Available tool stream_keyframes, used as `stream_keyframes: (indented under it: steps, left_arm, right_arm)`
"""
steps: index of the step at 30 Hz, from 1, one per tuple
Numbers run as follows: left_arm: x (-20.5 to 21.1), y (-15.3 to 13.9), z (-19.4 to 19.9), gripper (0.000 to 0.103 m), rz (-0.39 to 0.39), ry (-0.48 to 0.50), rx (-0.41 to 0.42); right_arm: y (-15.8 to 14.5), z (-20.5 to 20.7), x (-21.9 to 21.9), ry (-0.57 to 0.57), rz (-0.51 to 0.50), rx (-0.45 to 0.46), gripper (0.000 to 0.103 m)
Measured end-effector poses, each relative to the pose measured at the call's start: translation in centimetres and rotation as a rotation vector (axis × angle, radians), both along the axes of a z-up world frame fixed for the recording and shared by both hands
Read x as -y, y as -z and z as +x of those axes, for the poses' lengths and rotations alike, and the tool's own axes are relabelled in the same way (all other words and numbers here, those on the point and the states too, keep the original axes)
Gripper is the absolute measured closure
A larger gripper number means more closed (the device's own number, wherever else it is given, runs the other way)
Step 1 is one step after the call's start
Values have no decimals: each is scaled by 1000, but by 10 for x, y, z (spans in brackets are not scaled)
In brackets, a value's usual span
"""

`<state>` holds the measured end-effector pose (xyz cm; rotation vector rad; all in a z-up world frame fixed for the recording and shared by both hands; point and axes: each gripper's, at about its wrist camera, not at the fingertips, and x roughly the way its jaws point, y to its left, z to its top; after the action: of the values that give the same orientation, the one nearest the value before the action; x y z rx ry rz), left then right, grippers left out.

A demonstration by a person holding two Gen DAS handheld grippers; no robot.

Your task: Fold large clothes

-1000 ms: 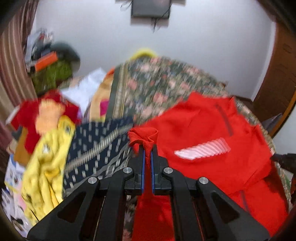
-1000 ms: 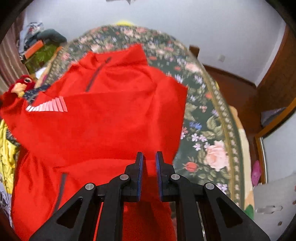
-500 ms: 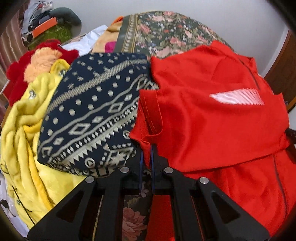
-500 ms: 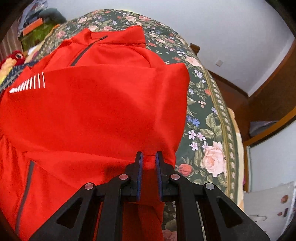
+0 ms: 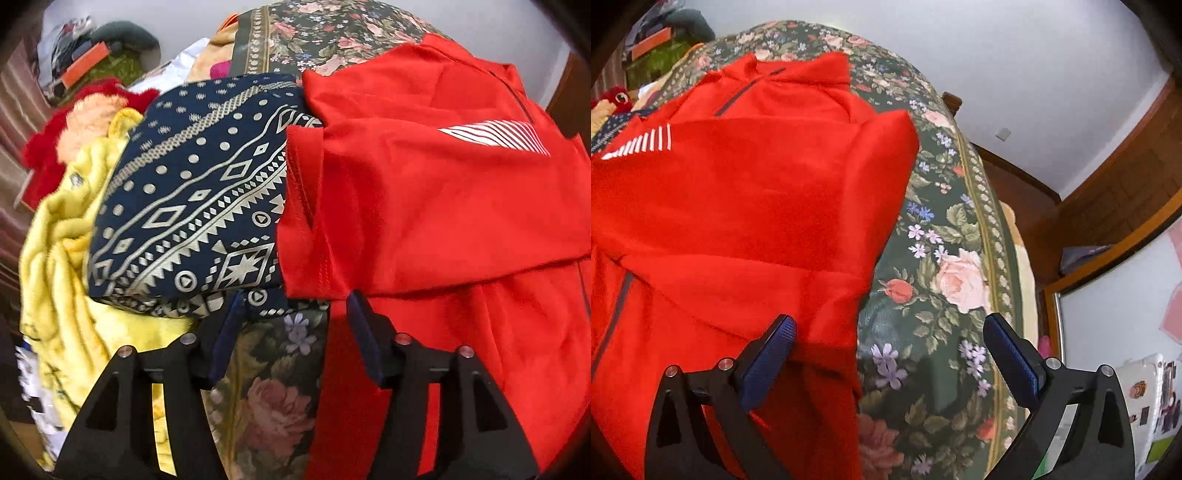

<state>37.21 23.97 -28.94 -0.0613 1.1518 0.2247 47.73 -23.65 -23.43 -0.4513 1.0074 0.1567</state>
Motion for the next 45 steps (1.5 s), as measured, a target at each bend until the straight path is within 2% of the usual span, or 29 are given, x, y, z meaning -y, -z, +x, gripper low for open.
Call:
stream_keyframes:
  steps: [6, 7, 11, 12, 13, 16, 20, 25, 28, 33, 35, 38, 41, 42, 45]
  left_arm:
    - [11, -48, -1, 37, 7, 25, 73]
    - [15, -60, 0, 33, 20, 35, 95]
    - [32, -108, 14, 29, 55, 93, 207]
    - [38, -119, 19, 26, 67, 110, 232]
    - [41, -126, 22, 20, 74, 122, 249]
    - [61, -152, 42, 11, 107, 176, 334]
    - [81, -166, 77, 9, 142, 238, 389]
    - [95, -156, 124, 9, 145, 276, 398]
    - [98, -137, 161, 9, 116, 273, 375]
    - [93, -91, 226, 9, 22, 252, 308]
    - [90, -72, 249, 9, -12, 245, 269]
    - [84, -47, 274, 9, -60, 237, 216]
    - [78, -26, 298, 9, -70, 222, 176]
    - [77, -18, 307, 9, -80, 226, 159]
    - [73, -5, 318, 9, -144, 229, 144]
  right_arm:
    - [-43, -10, -6, -70, 81, 61, 2]
    - [-53, -12, -10, -85, 101, 80, 2]
    - [-89, -10, -21, -134, 186, 135, 2]
    - [-95, -8, -24, -142, 200, 143, 2]
    - [-102, -4, -28, -150, 212, 154, 2]
    - [-116, 13, -38, -156, 223, 181, 2]
    - [-125, 44, -50, -155, 248, 194, 2]
    - [-117, 93, -68, -146, 290, 166, 2]
    - [-99, 125, -77, -129, 321, 131, 2]
    - [-50, 190, -85, -70, 420, -25, 2]
    - [-26, 219, -96, -45, 401, -106, 2]
    - [3, 254, -110, -25, 388, -177, 3]
    - [18, 274, -122, -25, 411, -207, 4]
    - [21, 279, -125, -26, 424, -212, 8]
    - [25, 284, -134, -53, 507, -246, 38]
